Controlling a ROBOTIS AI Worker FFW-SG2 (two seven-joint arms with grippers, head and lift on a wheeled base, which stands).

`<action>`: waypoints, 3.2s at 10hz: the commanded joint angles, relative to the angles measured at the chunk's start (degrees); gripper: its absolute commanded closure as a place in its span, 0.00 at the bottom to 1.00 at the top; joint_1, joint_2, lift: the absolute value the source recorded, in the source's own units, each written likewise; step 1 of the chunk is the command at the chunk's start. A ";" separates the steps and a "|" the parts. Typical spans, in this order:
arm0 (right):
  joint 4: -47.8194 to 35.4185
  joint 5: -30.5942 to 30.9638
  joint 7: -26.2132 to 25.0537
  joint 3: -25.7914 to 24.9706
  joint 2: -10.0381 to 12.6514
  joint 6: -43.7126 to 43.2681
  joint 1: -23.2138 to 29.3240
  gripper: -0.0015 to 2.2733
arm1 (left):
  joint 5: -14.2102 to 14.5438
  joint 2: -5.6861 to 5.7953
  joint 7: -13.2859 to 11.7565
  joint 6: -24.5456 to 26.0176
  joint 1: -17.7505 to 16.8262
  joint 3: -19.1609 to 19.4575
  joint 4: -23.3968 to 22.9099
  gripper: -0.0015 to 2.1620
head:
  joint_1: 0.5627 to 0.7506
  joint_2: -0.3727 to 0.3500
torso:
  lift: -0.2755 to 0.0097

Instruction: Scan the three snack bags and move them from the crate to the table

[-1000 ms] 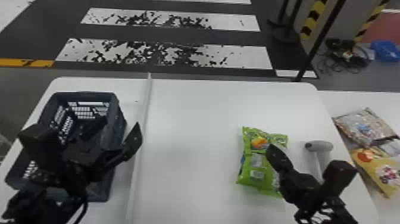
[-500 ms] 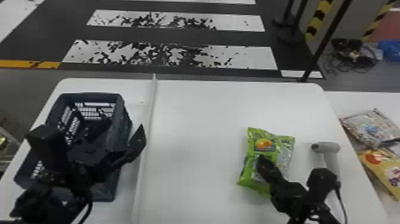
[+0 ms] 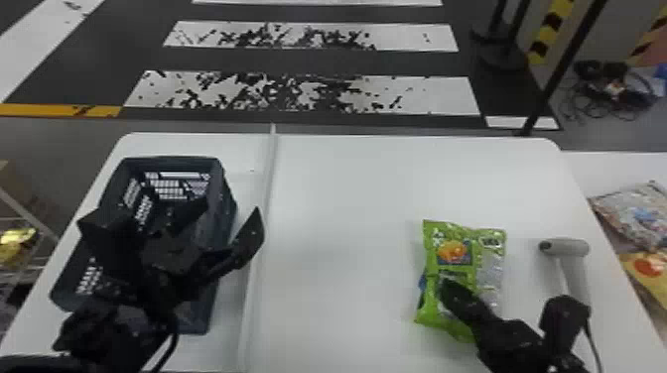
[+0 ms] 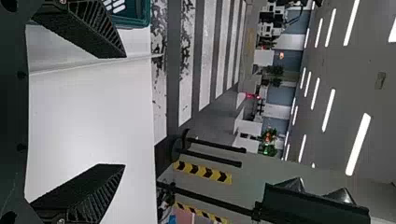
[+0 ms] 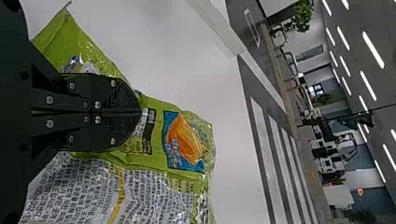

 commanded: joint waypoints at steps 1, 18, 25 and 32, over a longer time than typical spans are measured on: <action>0.21 0.41 1.92 -1.41 -0.80 0.36 0.03 0.99 | -0.01 -0.01 0.00 0.09 -0.08 -0.25 0.07 0.01 | 0.70 0.52 | 0.75; -14.74 -0.65 7.99 -27.77 -1.59 11.08 4.86 0.03 | -0.27 -0.10 0.18 -0.09 -0.26 -0.51 -0.46 0.01 | 0.70 0.17 | 0.75; 2.14 7.17 7.99 -22.06 -4.40 12.31 -5.69 0.04 | -0.27 0.34 0.18 0.44 -0.43 -0.60 -0.11 0.01 | 0.70 0.10 | 0.75; 1.35 1.99 6.58 -23.82 -3.88 18.64 -4.37 0.94 | -0.27 1.57 0.35 2.55 -1.84 -2.01 0.15 0.01 | 0.70 0.08 | 0.75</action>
